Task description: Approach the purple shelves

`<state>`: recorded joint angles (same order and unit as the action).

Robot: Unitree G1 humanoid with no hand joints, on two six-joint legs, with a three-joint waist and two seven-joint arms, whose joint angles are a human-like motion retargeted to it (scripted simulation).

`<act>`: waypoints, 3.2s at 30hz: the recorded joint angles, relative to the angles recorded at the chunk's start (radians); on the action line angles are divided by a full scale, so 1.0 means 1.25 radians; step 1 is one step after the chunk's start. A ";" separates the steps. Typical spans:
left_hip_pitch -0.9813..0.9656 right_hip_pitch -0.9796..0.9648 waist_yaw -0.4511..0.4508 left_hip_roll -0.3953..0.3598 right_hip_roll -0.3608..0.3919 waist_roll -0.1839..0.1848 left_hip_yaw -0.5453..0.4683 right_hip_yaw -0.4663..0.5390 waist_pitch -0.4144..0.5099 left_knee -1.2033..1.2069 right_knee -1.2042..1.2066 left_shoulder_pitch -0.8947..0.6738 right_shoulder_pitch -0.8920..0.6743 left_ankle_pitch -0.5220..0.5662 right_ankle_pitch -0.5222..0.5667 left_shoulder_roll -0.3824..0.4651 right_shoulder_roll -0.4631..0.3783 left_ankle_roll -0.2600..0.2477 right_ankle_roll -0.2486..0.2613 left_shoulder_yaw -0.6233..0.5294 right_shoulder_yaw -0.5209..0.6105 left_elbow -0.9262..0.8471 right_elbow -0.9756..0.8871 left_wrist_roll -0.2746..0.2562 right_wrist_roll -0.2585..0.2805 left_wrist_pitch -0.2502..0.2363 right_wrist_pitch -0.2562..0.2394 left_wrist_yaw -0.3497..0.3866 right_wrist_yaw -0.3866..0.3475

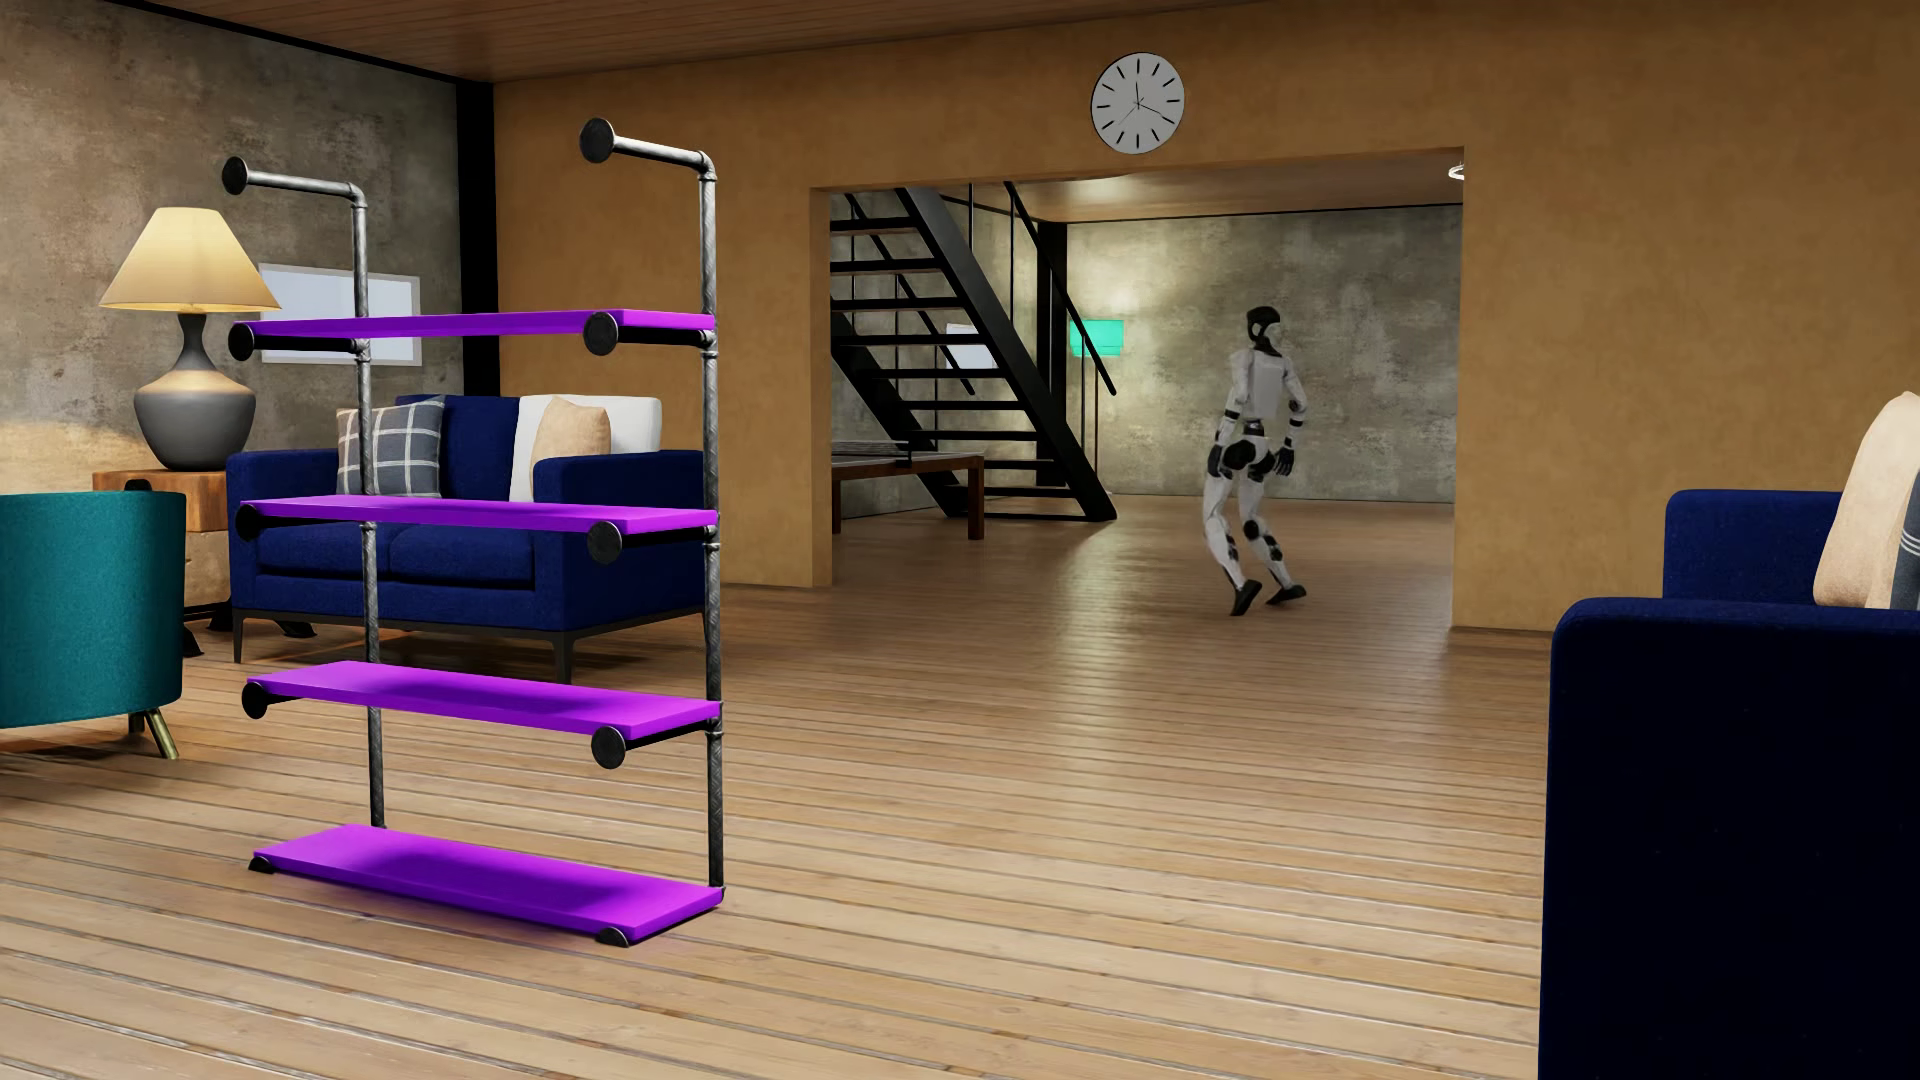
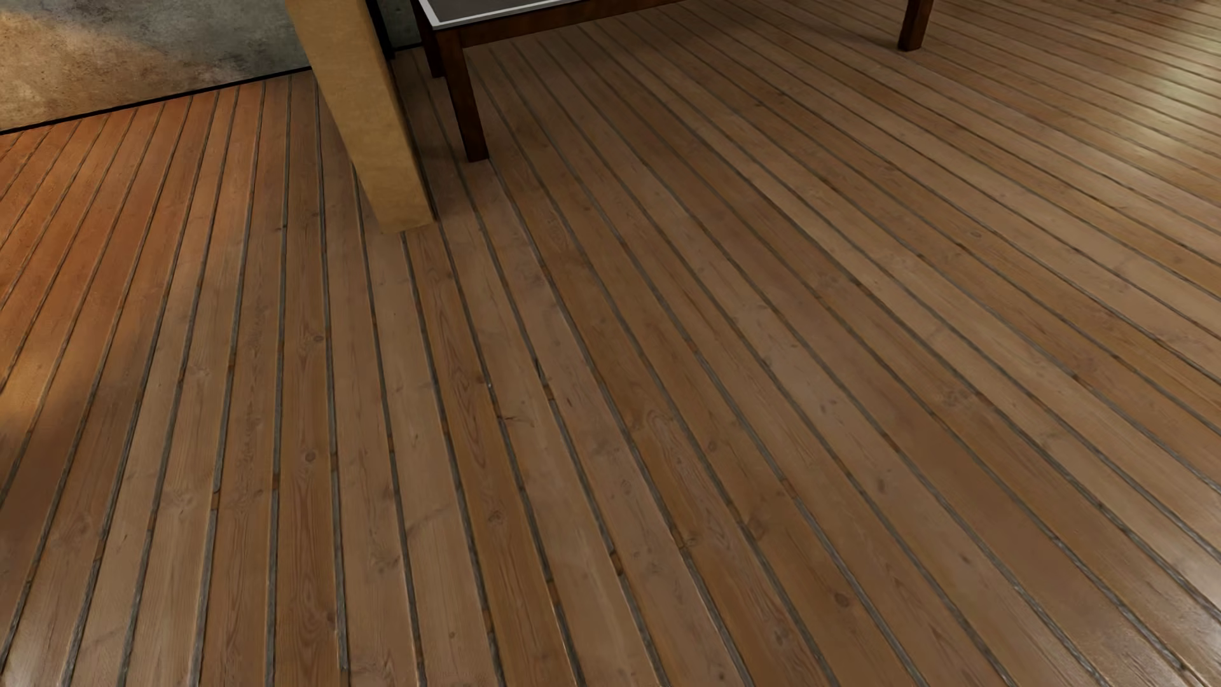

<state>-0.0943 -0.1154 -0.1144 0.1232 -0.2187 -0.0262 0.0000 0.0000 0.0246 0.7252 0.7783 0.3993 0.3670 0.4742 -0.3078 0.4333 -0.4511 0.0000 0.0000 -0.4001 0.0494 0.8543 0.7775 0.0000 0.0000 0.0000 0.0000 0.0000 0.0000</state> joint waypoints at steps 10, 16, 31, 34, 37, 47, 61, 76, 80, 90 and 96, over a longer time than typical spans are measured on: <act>-0.129 0.024 0.077 -0.036 -0.040 -0.008 0.000 0.000 0.034 -0.057 -0.021 -0.032 -0.019 -0.189 -0.007 -0.017 0.001 0.000 0.000 0.028 0.096 -0.039 -0.039 0.000 0.000 0.000 0.000 0.000 0.000; -0.200 0.013 0.107 -0.043 -0.053 -0.003 0.000 0.000 0.061 -0.075 -0.024 0.014 -0.087 -0.287 -0.026 -0.044 -0.009 0.000 0.000 -0.048 0.162 -0.014 -0.157 0.000 0.000 0.000 0.000 0.000 0.000; -0.191 -0.029 0.060 -0.192 -0.010 -0.032 0.000 0.000 0.060 0.057 0.347 -0.057 0.046 -0.400 0.045 -0.047 0.054 0.000 0.000 -0.012 0.197 -0.015 -0.001 0.000 0.000 0.000 0.000 0.000 0.000; 0.051 -0.229 -0.039 -0.264 0.082 -0.033 0.000 0.000 0.066 -0.156 0.282 -0.129 0.099 -0.591 0.034 -0.014 0.053 0.000 0.000 0.032 0.264 -0.125 0.040 0.000 0.000 0.000 0.000 0.000 0.000; 0.242 -0.408 -0.162 -0.242 0.092 -0.015 0.000 0.000 0.058 -0.267 0.080 -0.195 0.125 -0.722 0.090 0.013 0.042 0.000 0.000 0.053 0.292 -0.232 0.085 0.000 0.000 0.000 0.000 0.000 0.000; 0.179 -0.312 -0.132 -0.090 0.175 0.026 0.000 0.000 0.092 0.444 0.153 -0.176 0.007 -0.259 -0.039 -0.007 0.055 0.000 0.000 -0.189 0.329 -0.092 0.178 0.000 0.000 0.000 0.000 0.000 0.000; -0.367 0.293 0.275 -0.229 -0.004 -0.093 0.000 0.000 0.055 0.020 0.201 0.081 -0.132 -0.204 0.422 -0.020 0.048 0.000 0.000 -0.292 0.136 0.097 -0.137 0.000 0.000 0.000 0.000 0.000 0.000; 0.309 -0.298 -0.211 -0.057 0.148 0.050 0.000 0.000 0.023 0.205 0.081 -0.181 0.162 -0.252 0.094 -0.001 0.042 0.000 0.000 0.081 0.296 -0.288 0.279 0.000 0.000 0.000 0.000 0.000 0.000; -0.001 0.013 -0.016 -0.131 0.196 -0.010 0.000 0.000 0.055 0.463 -0.056 -0.103 0.061 -0.280 0.054 -0.052 0.080 0.000 0.000 -0.091 0.256 -0.046 0.059 0.000 0.000 0.000 0.000 0.000 0.000; -0.303 0.379 0.290 -0.190 0.051 -0.075 0.000 0.000 0.017 -0.112 0.006 0.134 -0.093 -0.271 0.265 -0.027 0.061 0.000 0.000 -0.296 0.078 0.135 -0.299 0.000 0.000 0.000 0.000 0.000 0.000; 0.066 -0.022 0.062 -0.269 0.072 -0.057 0.000 0.000 0.060 -0.150 0.427 -0.064 -0.025 -0.423 0.051 -0.032 0.089 0.000 0.000 -0.206 0.310 0.009 0.088 0.000 0.000 0.000 0.000 0.000 0.000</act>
<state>-0.0119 -0.1429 -0.0371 -0.2133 -0.1282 -0.0971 0.0000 0.0000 0.0996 0.5376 1.3120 0.3187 0.3363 -0.0544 -0.2440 0.3935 -0.3404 0.0000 0.0000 -0.6577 0.4372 0.8657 0.8873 0.0000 0.0000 0.0000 0.0000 0.0000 0.0000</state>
